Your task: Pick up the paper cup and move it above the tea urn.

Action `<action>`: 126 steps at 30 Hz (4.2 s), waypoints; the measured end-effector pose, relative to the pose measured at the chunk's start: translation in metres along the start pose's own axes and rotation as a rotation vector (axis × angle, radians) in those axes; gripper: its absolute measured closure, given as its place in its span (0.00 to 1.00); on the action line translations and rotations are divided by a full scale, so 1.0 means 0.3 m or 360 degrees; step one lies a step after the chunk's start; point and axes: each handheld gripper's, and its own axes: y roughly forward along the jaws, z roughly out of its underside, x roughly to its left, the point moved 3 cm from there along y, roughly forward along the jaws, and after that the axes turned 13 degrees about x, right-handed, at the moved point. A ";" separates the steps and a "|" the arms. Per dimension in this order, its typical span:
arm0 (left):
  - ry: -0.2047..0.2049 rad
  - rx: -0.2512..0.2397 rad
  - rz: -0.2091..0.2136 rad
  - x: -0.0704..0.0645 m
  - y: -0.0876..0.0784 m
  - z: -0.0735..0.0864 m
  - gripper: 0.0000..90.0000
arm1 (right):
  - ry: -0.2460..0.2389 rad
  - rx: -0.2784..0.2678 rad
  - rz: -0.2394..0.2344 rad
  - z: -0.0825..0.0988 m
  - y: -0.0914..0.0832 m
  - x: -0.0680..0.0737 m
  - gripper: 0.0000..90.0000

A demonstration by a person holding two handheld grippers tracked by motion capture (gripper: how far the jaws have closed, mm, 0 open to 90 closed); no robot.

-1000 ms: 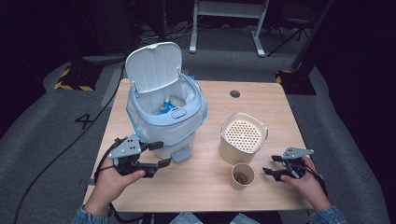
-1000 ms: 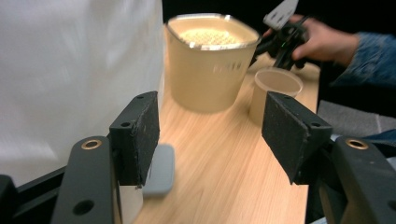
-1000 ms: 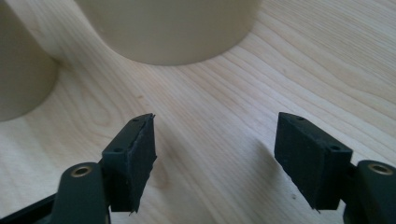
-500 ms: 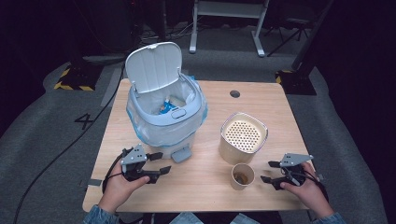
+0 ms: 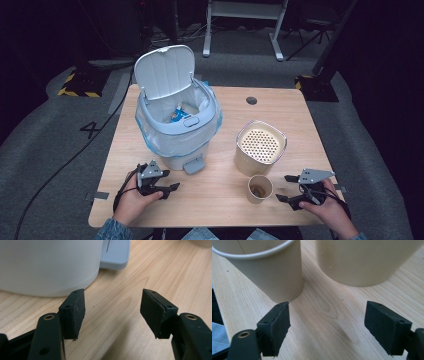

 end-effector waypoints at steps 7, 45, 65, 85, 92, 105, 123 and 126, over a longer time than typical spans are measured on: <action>-0.0004 0.0057 -0.0039 0.006 0.024 0.011 0.39 | -0.0028 -0.0039 -0.0038 -0.024 0.012 0.035 0.21; 0.0037 0.0085 -0.0137 0.005 0.031 0.007 0.33 | -0.0109 -0.0390 -0.0184 -0.114 0.110 0.164 0.34; 0.0019 0.0089 -0.0149 0.010 0.042 -0.008 0.30 | -0.0005 -0.0411 -0.0081 -0.145 -0.137 0.108 0.35; 0.0011 0.0090 -0.0153 0.006 0.040 -0.004 0.30 | 0.0050 -0.0450 -0.0026 -0.278 -0.313 0.007 0.35; 0.0011 0.0090 -0.0153 0.006 0.040 -0.004 0.30 | 0.0050 -0.0459 0.0002 -0.335 -0.322 -0.041 0.35; 0.0010 0.0088 -0.0148 0.007 0.040 -0.005 0.30 | 0.0016 -0.0448 0.0054 -0.433 -0.311 -0.133 0.35; 0.0010 0.0091 -0.0149 0.005 0.039 -0.003 0.30 | -0.0025 -0.0404 0.0139 -0.531 -0.252 -0.248 0.35; 0.0016 0.0092 -0.0153 0.006 0.038 -0.003 0.30 | -0.0057 -0.0383 0.0177 -0.535 -0.242 -0.248 0.35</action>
